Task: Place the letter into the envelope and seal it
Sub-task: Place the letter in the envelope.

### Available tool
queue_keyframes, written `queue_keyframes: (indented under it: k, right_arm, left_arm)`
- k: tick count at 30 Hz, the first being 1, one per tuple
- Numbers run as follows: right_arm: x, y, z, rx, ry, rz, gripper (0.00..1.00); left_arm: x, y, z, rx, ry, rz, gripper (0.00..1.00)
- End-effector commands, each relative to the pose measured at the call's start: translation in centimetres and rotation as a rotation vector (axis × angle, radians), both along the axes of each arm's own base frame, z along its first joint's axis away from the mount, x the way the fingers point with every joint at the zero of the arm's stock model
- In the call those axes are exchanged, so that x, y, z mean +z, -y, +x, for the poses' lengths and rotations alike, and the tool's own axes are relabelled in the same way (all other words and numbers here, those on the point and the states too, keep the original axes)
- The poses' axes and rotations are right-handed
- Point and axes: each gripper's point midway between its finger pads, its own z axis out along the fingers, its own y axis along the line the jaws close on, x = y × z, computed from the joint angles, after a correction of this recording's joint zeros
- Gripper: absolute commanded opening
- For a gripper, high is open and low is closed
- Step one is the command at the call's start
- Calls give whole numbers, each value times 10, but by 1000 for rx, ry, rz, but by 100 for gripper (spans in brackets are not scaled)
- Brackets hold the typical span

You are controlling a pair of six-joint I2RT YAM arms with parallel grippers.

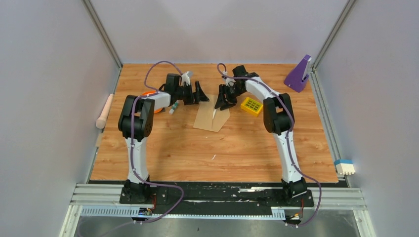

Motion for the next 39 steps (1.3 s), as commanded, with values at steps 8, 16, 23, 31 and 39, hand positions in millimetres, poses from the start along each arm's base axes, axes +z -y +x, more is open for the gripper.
queue_keyframes:
  k: [8,16,23,31,39]
  right_arm:
    - [3,-14,14,-1,33,27,44]
    - [13,-24,15,14,57,48,44]
    - [16,-28,17,18,79,51,44]
    - [8,-26,16,18,70,37,44]
    - [18,-25,21,18,116,24,44]
  left_arm:
    - [-4,-1,3,14,-1,-18,100]
    - [-5,2,0,10,-13,-32,100]
    - [-3,3,-2,8,-15,-39,100]
    - [0,4,-4,8,-14,-49,100]
    - [-1,3,-4,6,-17,-49,100]
